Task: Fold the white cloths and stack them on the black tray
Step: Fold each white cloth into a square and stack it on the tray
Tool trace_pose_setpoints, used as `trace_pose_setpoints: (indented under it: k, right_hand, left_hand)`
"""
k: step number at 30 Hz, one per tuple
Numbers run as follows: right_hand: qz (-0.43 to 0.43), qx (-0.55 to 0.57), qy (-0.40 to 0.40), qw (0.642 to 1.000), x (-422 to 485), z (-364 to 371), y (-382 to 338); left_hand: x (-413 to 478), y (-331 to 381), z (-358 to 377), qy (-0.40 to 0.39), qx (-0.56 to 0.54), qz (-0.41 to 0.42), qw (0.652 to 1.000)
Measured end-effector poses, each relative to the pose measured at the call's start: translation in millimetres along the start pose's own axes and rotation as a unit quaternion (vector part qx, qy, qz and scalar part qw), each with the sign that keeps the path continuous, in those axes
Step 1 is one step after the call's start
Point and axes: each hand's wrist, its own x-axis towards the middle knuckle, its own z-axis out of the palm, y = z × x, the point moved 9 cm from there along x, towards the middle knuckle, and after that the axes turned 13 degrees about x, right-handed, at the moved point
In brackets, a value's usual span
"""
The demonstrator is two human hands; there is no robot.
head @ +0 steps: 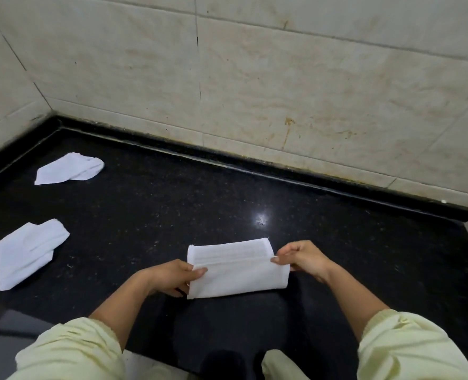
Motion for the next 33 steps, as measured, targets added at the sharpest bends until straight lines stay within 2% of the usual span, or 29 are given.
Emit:
trace_pose_setpoints:
  k: [4,10,16,27,33]
  right_hand:
    - [0.012,0.048,0.009,0.999,13.5,2.3,1.9]
    - [-0.011,0.088,0.064,0.994,29.9,5.7,-0.7]
    - [-0.032,0.067,0.119,0.99,45.0,6.2,-2.8]
    - [-0.059,0.004,0.151,0.987,63.7,2.4,0.2]
    - [-0.122,-0.035,0.191,0.973,42.4,-6.4,-5.1]
  left_hand:
    - [7.7,-5.7,-13.8,0.075,-0.043,-0.001,0.996]
    - [26.9,-14.7,-28.1,0.189,-0.122,0.009,0.974]
    - [34.2,-19.6,-43.2,0.286,-0.075,-0.015,0.955]
    - [33.2,-10.5,-52.8,0.34,0.037,-0.053,0.938]
    - [20.6,-7.8,-44.8,0.346,0.051,-0.066,0.935]
